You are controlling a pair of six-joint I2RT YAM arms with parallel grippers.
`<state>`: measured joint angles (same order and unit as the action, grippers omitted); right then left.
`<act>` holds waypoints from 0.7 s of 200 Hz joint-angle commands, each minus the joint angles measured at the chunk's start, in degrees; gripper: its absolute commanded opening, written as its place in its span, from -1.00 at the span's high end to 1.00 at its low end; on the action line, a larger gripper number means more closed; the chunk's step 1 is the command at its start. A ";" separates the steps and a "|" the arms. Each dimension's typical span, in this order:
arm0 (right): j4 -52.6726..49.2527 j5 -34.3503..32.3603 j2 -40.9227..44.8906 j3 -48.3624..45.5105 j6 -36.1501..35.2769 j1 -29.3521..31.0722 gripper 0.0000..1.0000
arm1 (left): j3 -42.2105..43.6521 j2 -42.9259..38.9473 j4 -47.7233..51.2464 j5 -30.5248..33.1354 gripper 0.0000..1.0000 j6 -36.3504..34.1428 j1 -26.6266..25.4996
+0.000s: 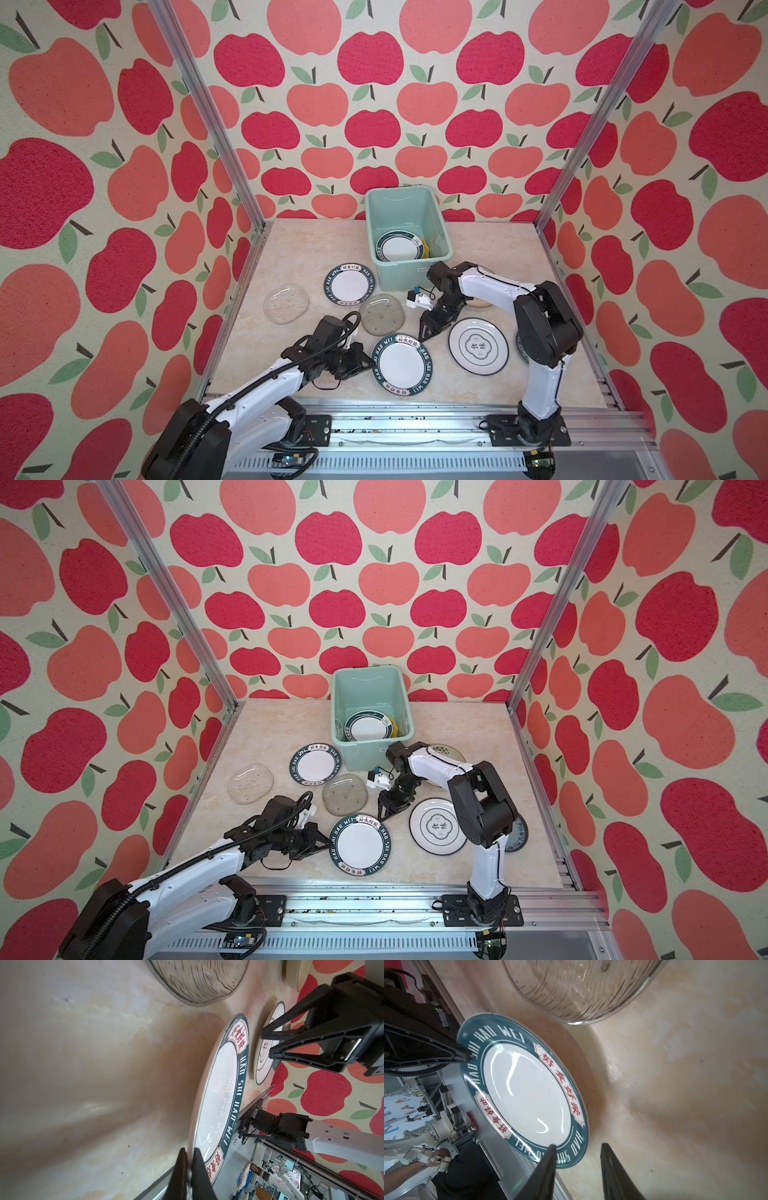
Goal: Place the plates into the plastic bin on the countertop
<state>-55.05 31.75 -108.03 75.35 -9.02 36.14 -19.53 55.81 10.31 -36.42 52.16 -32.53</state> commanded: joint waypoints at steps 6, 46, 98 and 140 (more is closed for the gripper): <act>0.41 3.19 4.60 -1.68 5.52 -1.34 0.15 | 0.97 -5.00 1.54 -0.01 1.00 3.15 -0.63; 1.17 6.06 9.01 -3.39 10.00 -4.60 0.05 | 1.16 -11.65 4.25 0.65 1.00 5.73 -0.60; 5.18 13.83 12.59 -6.53 14.08 -7.76 -0.13 | -0.22 -14.31 3.02 2.22 1.00 7.95 -0.64; 5.27 17.14 10.63 -8.18 14.46 -8.44 -0.21 | -3.49 -11.82 1.47 1.91 1.00 8.11 -0.65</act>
<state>-50.26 44.88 -96.33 68.73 4.19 28.10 -19.29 43.27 14.44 -34.30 59.40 -32.93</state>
